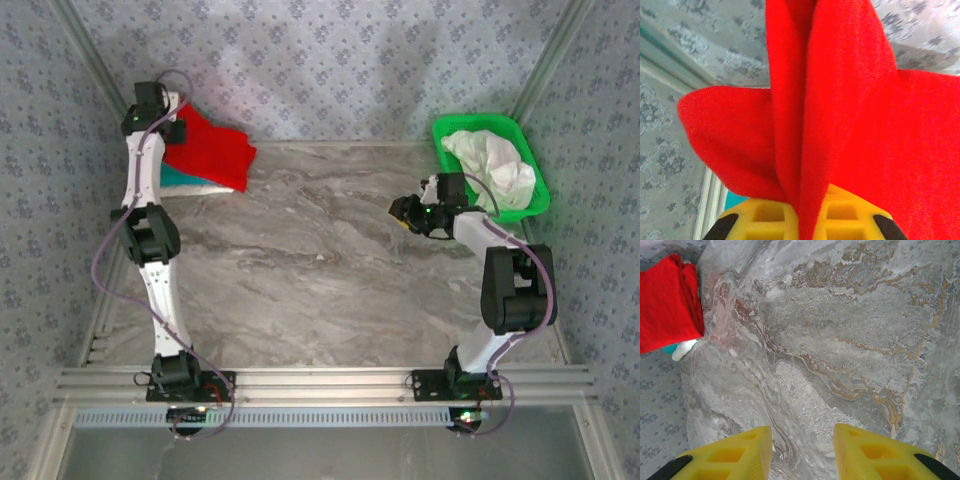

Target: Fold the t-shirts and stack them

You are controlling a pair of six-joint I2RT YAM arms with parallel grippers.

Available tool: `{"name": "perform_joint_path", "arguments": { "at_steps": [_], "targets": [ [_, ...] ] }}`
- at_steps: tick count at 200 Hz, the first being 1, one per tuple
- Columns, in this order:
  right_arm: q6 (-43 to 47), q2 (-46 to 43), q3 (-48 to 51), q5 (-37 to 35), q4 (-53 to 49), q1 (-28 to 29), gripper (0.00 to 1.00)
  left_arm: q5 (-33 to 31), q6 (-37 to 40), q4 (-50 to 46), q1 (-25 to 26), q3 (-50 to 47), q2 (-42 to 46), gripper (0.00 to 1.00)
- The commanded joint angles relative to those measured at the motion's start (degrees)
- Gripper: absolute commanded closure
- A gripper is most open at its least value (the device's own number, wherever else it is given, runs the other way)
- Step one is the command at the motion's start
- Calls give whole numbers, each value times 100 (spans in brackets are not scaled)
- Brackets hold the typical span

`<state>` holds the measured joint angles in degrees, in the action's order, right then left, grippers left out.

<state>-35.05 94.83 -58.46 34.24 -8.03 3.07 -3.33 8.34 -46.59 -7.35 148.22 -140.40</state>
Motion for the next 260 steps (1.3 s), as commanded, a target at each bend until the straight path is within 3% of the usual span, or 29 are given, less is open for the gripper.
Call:
{"name": "perform_joint_path", "arguments": {
  "at_steps": [1, 9, 19, 31, 52, 63, 69, 81, 93, 114, 130, 142, 159, 172, 190, 204, 222, 260],
  "targets": [
    [101, -30, -230, -33, -210, -6, 60, -232, -164, 181, -93, -114, 14, 100],
    [103, -17, -251, -27, -231, 5, 59, -346, -178, 200, -105, -157, 4, 90],
    [119, -31, -295, -23, -246, 3, 59, -617, -239, 253, -113, -221, 12, 66],
    [143, -38, -361, -23, -278, 6, 58, -991, -431, 241, -154, -255, 43, 44],
    [225, -83, -467, -26, -375, 6, 56, -1281, -1009, 147, -309, -528, 479, 28],
    [299, -125, -529, -70, -437, 1, 54, -819, -1204, 694, -424, -1511, 1212, 26],
    [361, -152, -550, -80, -448, 9, 52, -431, -1287, 1442, -487, -2367, 1788, 24],
    [521, -191, -627, -112, -522, 10, 50, 68, -1518, 3084, -619, -4370, 3116, 2],
    [662, -258, -664, -215, -540, 18, 48, 336, -1657, 4090, -734, -5848, 4263, 2],
    [1053, -568, -450, -647, -367, 68, 42, 662, -1782, 4047, -781, -7295, 5818, 2],
    [1523, -918, -32, -1413, -50, 185, 36, 773, -2031, 4183, -692, -8573, 6973, 2],
    [1849, -1162, 246, -2381, 4, 335, 16, 703, -2290, 4272, -593, -9476, 7746, 2],
    [2187, -1476, 612, -3651, 99, 471, 6, -155, -2531, 4356, -256, -10617, 8670, 2],
    [2266, -1750, 1076, -4450, 553, 517, 0, -552, -2517, 5063, -8, -11595, 9160, 2],
    [2506, -2171, 1804, -5417, 1235, 572, 0, -638, -2426, 5401, 156, -12312, 9346, 2],
    [2894, -2400, 2558, -5914, 2276, 611, 0, -656, -1875, 5970, 371, -12731, 9197, 2],
    [3399, -2392, 3193, -5864, 3210, 591, 0, -555, -1407, 6526, 487, -13029, 8872, 2],
    [3400, -1790, 3342, -5536, 3773, 346, 0, -452, -1201, 7907, 504, -13422, 7907, 2]
  ]
}}
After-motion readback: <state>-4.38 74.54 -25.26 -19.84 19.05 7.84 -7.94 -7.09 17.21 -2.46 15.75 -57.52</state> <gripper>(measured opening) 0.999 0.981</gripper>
